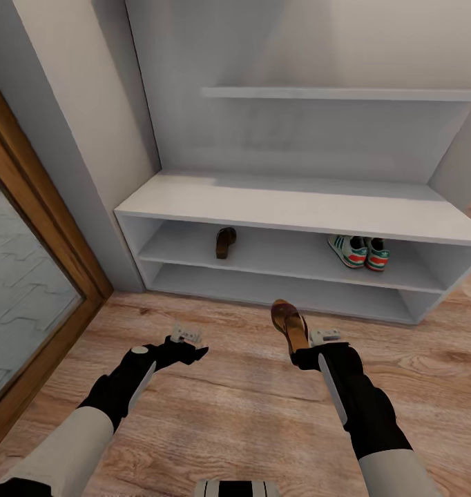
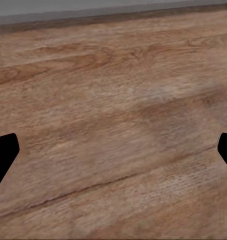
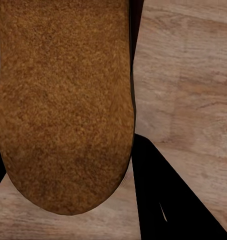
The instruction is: Pick up the two gym shoes and the two sandals from the corridor floor and place them onto the hallstand (shoe rack) in the corridor, making sure they are on the rack and not on the floor. Arrange them so the two gym shoes are next to each other and the two sandals are next to each other.
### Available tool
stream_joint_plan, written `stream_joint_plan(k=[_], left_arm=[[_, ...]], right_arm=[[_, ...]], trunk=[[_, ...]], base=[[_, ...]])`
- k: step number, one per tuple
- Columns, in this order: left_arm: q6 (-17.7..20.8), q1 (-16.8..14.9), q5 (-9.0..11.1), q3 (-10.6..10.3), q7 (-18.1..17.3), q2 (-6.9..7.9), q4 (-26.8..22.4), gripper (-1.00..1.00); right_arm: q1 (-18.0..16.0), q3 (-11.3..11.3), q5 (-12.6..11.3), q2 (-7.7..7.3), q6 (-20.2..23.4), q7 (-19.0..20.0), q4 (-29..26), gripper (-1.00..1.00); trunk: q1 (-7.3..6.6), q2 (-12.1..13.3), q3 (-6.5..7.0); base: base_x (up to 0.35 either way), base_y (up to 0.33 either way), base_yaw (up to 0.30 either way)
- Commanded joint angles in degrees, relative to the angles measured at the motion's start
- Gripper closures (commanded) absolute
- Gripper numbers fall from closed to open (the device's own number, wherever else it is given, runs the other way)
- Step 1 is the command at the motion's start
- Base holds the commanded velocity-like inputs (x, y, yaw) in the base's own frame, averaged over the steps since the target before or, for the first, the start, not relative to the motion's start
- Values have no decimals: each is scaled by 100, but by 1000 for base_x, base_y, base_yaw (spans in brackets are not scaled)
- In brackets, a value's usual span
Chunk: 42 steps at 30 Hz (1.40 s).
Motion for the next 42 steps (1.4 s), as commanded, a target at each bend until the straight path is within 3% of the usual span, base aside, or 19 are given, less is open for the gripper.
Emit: stream_joint_plan(k=[1, 2, 8, 30, 37, 42], left_arm=[[22, -2, -26, -123, -18, 4, -7, -100], [21, -2, -25, -281, -20, 4, -3, -100], [20, -2, -24, -463, -22, -3, 0, -100], [20, -2, -24, -509, -22, -29, 0, -100], [20, -2, -24, -516, -22, -38, 0, -100], [20, -2, -24, -517, -22, -39, 0, -100]], right_arm=[[-3, 5, 16, 2, 31, -9, -8, 100], [-3, 5, 16, 4, 30, -9, -10, 100], [-3, 5, 17, 2, 30, -14, -17, 100], [-29, -4, 25, 13, -24, -62, -76, 100], [-303, -4, 19, 14, -37, -665, -75, 100], [-506, -4, 17, 21, -39, -784, -77, 100]], trunk=[[-1, -2, -11], [-1, -2, -18], [-1, -2, -58], [-1, -2, -90], [-1, -2, -90], [-1, -2, -90]], base=[[0, 0, 193], [0, 0, 199], [0, 0, 203], [0, 0, 45], [0, 0, 0], [0, 0, 0]])
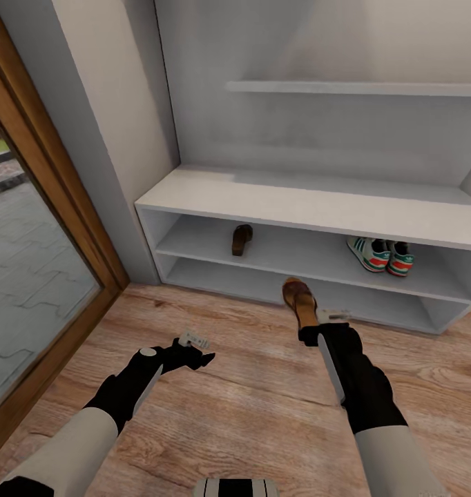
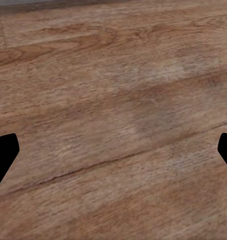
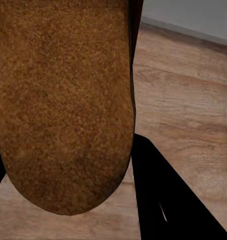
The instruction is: Pick up the two gym shoes and the two sandals from the corridor floor and place them onto the hallstand (shoe rack) in the corridor, making sure they are on the rack and not on the floor. Arrange them so the two gym shoes are next to each other and the two sandals are next to each other.
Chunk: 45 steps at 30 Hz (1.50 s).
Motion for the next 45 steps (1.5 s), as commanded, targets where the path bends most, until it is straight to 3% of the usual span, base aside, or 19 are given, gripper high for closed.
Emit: stream_joint_plan(k=[1, 4, 17, 31, 36, 39, 40, 43, 45], left_arm=[[25, -1, -27, -9, -15, 4, -12, -100], [25, -1, -27, -8, -15, 5, -12, -100], [17, -1, -27, -10, -15, 4, -12, -100], [16, -1, -27, -32, -23, 4, -12, -100], [16, -1, -21, -364, -69, 10, 5, -100], [3, -1, -22, -835, -335, 11, 83, -100], [-36, -1, -24, -1100, -532, 15, 133, -100], [-243, -1, -21, -1524, -916, 30, 196, -100], [-471, -1, -14, -1690, -1152, 38, 231, -100]], right_arm=[[-98, 4, 4, 1, 32, -13, -2, 100], [-243, 0, -4, 2, 34, -31, -4, 100], [-278, -5, -42, -3, 38, -31, -1, 100], [-277, -28, -39, -15, 35, -25, 3, 100], [-277, -31, -39, -15, 33, -25, 7, 100], [-277, -31, -39, -15, 32, -25, 6, 100], [-277, -31, -39, -15, 32, -26, 5, 100], [-277, -32, -39, -15, 32, -25, 7, 100], [-277, -32, -39, -15, 32, -25, 7, 100]], trunk=[[-1, -2, -5], [-1, -2, -5], [-1, -2, -5], [-1, -2, -5], [-1, -2, -5], [-1, -2, -5], [-1, -2, -5], [-1, -2, -5], [-1, -2, -5]], base=[[0, 0, 0], [0, 0, 0], [25, 0, 0], [270, 73, 0], [255, 91, 0], [129, 47, 0], [65, 24, 0], [40, 15, 0], [18, 6, 0]])
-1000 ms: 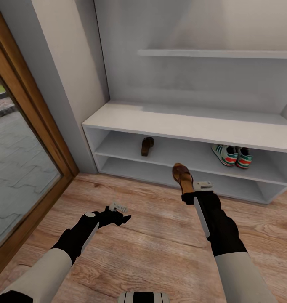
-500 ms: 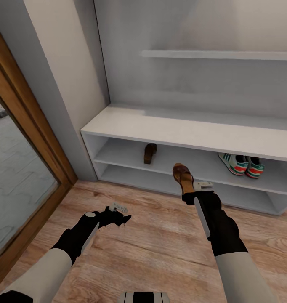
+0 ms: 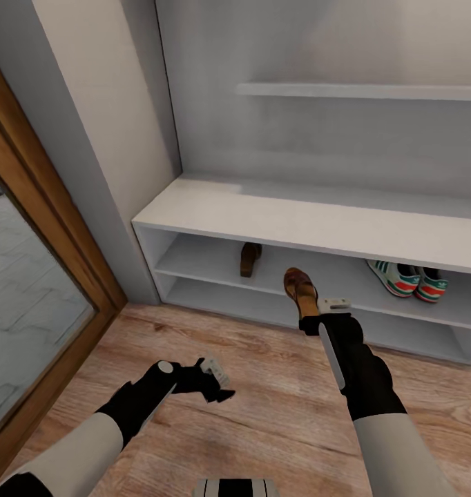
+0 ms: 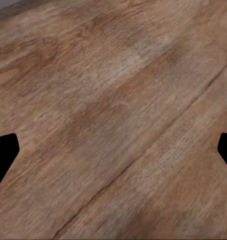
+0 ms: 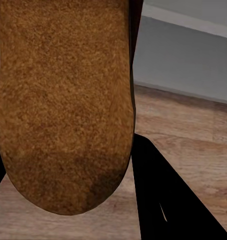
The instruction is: Pick up the two gym shoes and the two sandals from the corridor floor and place them onto the hallstand (shoe rack) in the corridor, making sure they are on the rack and not on the floor. Arrange them so the two gym shoes are next to each other and the two sandals are next to each other.
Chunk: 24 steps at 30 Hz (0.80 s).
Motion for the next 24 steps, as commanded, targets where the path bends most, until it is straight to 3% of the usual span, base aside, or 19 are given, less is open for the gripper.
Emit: stream_joint_plan(k=[1, 3, 6, 11, 21, 24], left_arm=[[-51, -2, -19, -46, -89, 8, 6, -100], [-354, -2, -15, -133, -411, 18, 168, -100], [-517, -2, -19, -157, -613, 21, 266, -100], [-589, -2, -23, -173, -700, 16, 306, -100], [-604, -2, -32, -199, -718, 5, 306, -100], [-603, -2, -33, -203, -718, 5, 306, -100]], right_arm=[[-3, 4, 13, 1, 32, -6, -6, 100], [-3, 4, 13, 1, 32, -6, -5, 100], [-3, 4, 13, 1, 32, -6, -4, 100], [-4, 4, 13, 1, 32, -6, -4, 100], [-3, 4, 15, 1, 11, -6, -4, 100], [-3, 4, 24, 1, -236, -6, 12, 100]], trunk=[[-1, -2, -5], [-1, -2, -5], [-1, -2, -5], [-1, -2, -5], [-1, -2, -5], [-1, -2, -5]], base=[[11, 4, 0], [5, 2, 0], [2, 1, 0], [36, 23, 0], [216, 179, 0], [50, 44, 0]])
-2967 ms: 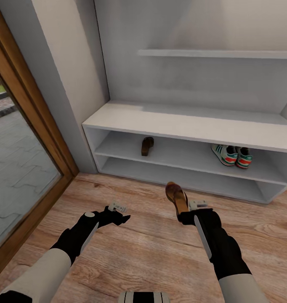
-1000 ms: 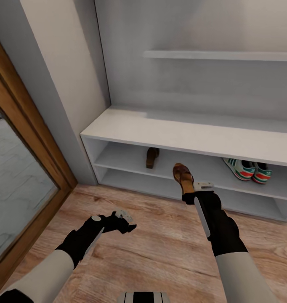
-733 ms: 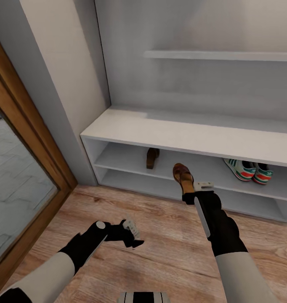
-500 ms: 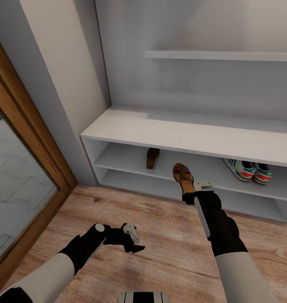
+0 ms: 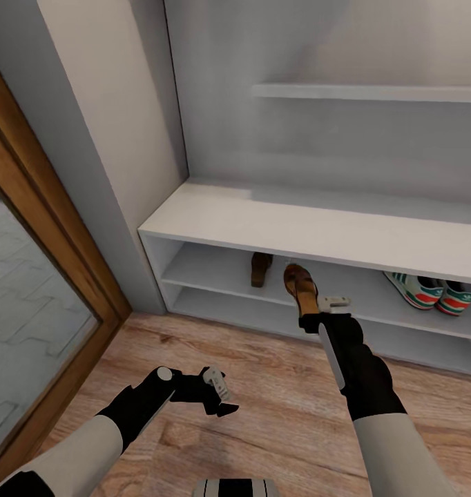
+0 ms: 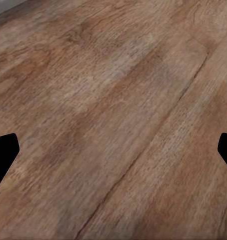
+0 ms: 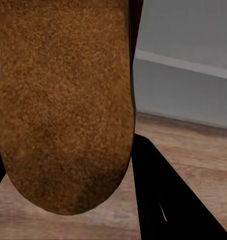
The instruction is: Pick up the two gym shoes and the two sandals from the corridor floor and place them onto the hallstand (shoe rack) in the corridor, making sure they are on the rack and not on the floor. Arrange them so the two gym shoes are next to each other and the two sandals are next to each other.
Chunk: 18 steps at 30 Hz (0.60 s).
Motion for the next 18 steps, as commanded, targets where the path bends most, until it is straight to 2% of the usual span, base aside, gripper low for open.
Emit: stream_joint_plan(k=[1, 4, 6, 18], left_arm=[[38, -2, -5, -12, -11, 5, -15, -100], [38, -2, -5, -10, -11, 4, -15, -100], [38, -2, -5, -12, -11, 4, -15, -100], [38, -2, -5, -12, -11, 4, -15, -100]], right_arm=[[-3, 6, 14, 1, -149, -7, 4, 100], [-3, 11, 22, 1, -694, -7, 28, 100], [-3, 10, 19, 1, -890, -7, 35, 100], [-3, 5, 21, 1, -1001, 0, 62, 100]], trunk=[[-1, -2, -5], [-1, -2, -5], [-1, -2, -5], [-1, -2, -5]], base=[[17, 15, 0], [7, 7, 0], [2, 2, 0], [0, 0, 0]])
